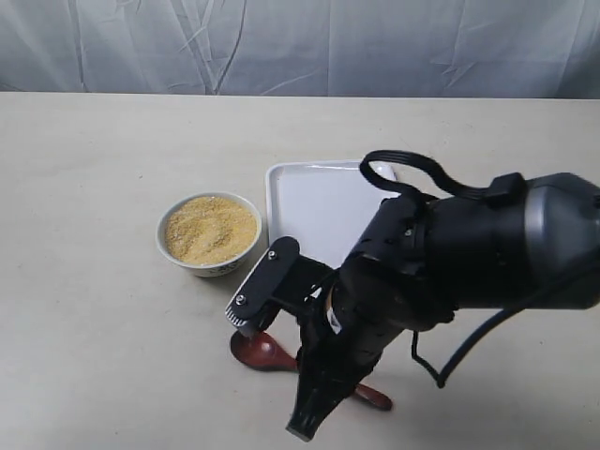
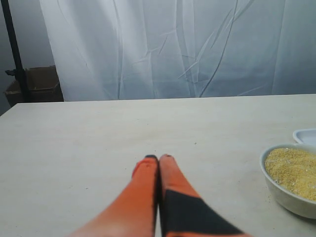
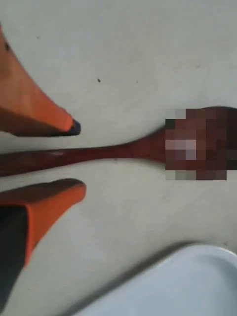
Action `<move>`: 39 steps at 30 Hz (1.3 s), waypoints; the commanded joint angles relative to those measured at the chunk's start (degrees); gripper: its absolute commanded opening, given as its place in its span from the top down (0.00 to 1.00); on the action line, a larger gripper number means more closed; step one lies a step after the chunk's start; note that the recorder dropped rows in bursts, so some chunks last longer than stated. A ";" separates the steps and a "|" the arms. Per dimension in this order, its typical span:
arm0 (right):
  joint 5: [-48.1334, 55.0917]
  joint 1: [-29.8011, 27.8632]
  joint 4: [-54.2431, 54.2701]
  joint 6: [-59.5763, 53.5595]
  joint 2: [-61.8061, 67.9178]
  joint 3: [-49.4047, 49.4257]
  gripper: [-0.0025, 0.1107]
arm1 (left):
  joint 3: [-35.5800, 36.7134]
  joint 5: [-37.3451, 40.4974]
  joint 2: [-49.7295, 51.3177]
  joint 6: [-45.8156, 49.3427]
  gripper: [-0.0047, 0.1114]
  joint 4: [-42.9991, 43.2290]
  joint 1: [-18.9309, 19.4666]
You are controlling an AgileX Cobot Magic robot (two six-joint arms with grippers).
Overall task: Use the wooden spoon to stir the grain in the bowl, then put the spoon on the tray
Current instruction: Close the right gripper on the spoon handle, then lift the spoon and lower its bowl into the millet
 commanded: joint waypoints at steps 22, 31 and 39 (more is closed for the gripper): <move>6.41 0.14 -2.40 5.36 1.84 -3.44 0.98 | 0.14 -0.75 -0.21 0.00 0.96 0.25 -0.07; 22.18 -0.06 -6.10 1.87 2.12 -25.43 0.98 | 0.14 -0.75 -0.21 0.00 0.96 0.25 -0.07; 26.56 -0.06 -18.41 -1.83 15.21 -38.67 0.98 | 0.14 -0.75 -0.21 0.00 0.96 0.25 -0.07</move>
